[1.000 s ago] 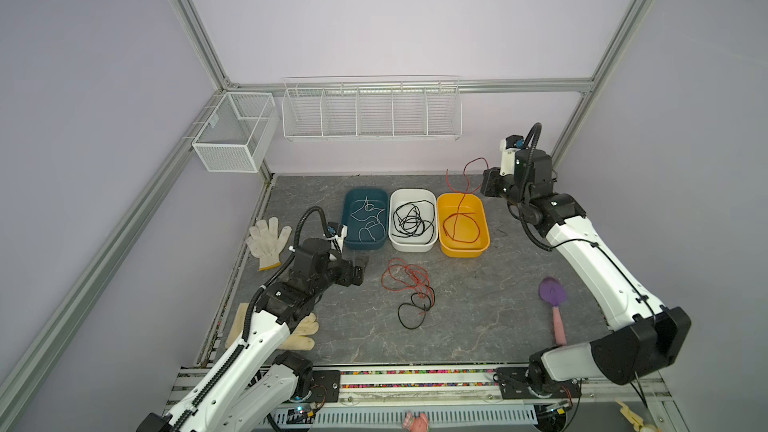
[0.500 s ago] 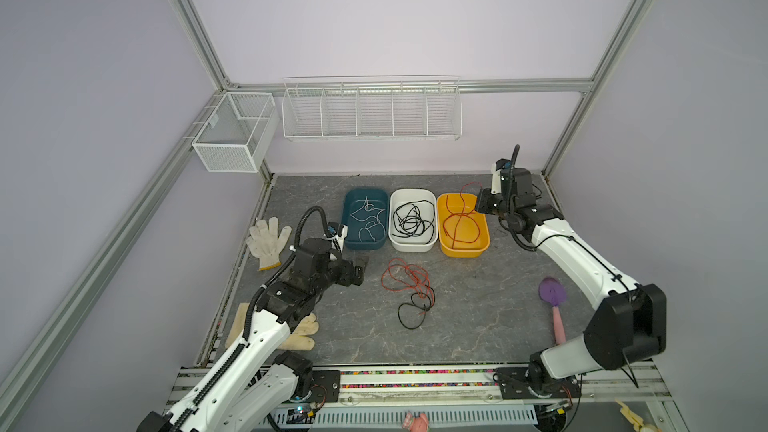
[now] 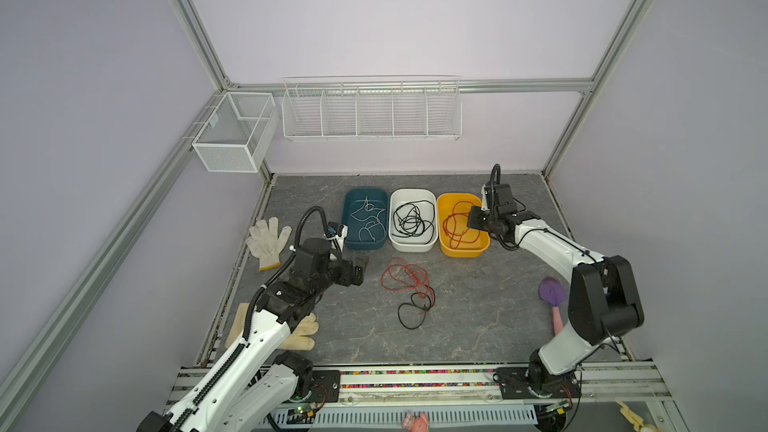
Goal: Untangle the cables
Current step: 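Lower the red cable into the yellow tub with the right gripper, then open the right gripper and release the red cable into the yellow tub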
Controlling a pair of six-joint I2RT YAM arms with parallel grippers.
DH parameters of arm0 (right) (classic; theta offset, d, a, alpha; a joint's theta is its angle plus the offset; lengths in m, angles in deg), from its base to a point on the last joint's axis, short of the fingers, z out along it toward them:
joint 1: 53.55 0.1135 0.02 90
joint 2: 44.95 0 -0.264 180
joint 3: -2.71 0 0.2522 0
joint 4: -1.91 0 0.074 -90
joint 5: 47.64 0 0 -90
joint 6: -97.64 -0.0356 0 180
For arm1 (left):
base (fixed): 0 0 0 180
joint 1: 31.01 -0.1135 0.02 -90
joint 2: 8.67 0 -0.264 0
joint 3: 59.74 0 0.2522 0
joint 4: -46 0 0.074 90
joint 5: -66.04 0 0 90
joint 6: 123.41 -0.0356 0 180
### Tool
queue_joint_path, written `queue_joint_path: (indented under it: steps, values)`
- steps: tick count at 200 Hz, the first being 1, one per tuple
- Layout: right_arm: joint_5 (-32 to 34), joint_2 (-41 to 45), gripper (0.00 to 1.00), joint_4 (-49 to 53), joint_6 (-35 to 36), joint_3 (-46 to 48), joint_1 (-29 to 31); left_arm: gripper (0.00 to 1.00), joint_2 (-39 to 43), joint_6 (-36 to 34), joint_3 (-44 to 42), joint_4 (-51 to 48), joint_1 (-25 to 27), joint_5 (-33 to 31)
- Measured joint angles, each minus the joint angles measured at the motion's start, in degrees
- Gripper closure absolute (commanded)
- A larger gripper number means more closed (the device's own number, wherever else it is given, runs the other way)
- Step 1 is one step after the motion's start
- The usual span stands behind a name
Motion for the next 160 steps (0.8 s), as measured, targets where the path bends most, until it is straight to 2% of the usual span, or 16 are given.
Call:
queue_joint_path:
  steps: [85,160]
  values:
    - [0.52,-7.04,0.93,0.74,-0.17,-2.82,-0.02,0.01,-0.04,-0.02,0.0,-0.02,0.0,-0.02]
    - [0.48,-13.94,0.94,3.15,0.57,-12.48,-0.83,0.01,-0.11,-0.04,0.0,-0.02,0.0,-0.04]
